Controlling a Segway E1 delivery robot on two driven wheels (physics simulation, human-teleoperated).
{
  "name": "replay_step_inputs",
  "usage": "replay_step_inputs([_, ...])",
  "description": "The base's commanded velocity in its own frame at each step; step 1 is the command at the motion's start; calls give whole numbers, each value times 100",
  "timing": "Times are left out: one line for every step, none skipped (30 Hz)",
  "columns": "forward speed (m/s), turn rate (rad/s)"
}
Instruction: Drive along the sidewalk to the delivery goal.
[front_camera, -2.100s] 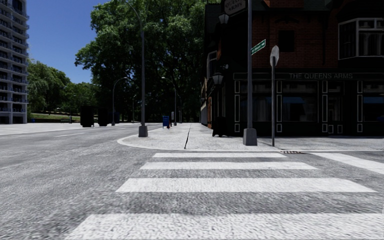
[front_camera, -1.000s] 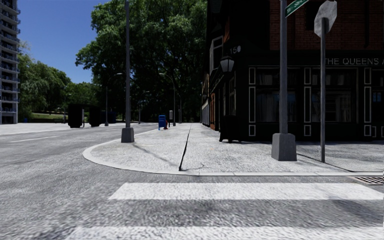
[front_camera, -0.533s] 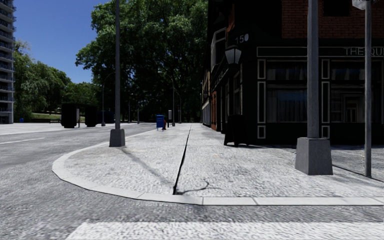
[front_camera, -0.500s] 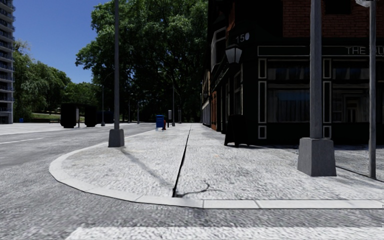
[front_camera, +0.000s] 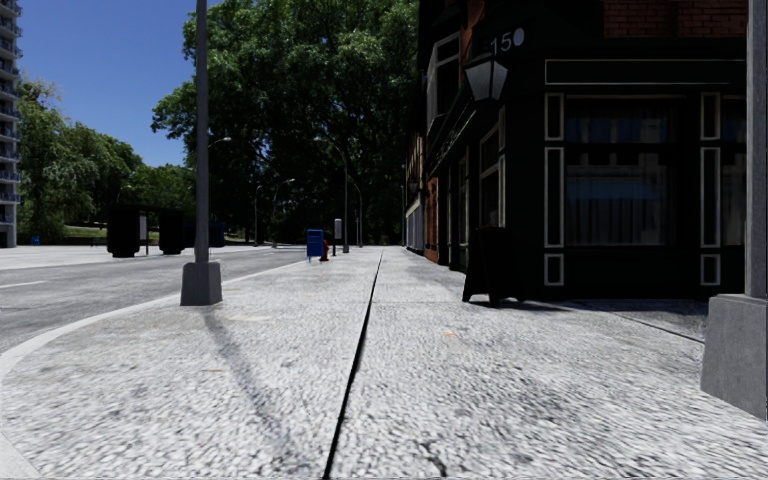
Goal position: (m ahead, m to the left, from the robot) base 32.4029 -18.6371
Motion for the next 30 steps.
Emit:
replay_step_inputs([200, 0])
replay_step_inputs([200, 0])
replay_step_inputs([200, 0])
replay_step_inputs([200, 0])
replay_step_inputs([200, 0])
replay_step_inputs([200, 0])
replay_step_inputs([200, 0])
replay_step_inputs([200, 3])
replay_step_inputs([200, 3])
replay_step_inputs([200, 6])
replay_step_inputs([200, 9])
replay_step_inputs([200, 11])
replay_step_inputs([200, 11])
replay_step_inputs([200, 11])
replay_step_inputs([200, 12])
replay_step_inputs([199, 12])
replay_step_inputs([199, 12])
replay_step_inputs([199, 12])
replay_step_inputs([199, 12])
replay_step_inputs([199, 7])
replay_step_inputs([199, 7])
replay_step_inputs([199, 0])
replay_step_inputs([199, 0])
replay_step_inputs([199, 0])
replay_step_inputs([199, 0])
replay_step_inputs([199, 0])
replay_step_inputs([199, 0])
replay_step_inputs([199, 0])
replay_step_inputs([199, 0])
replay_step_inputs([199, 0])
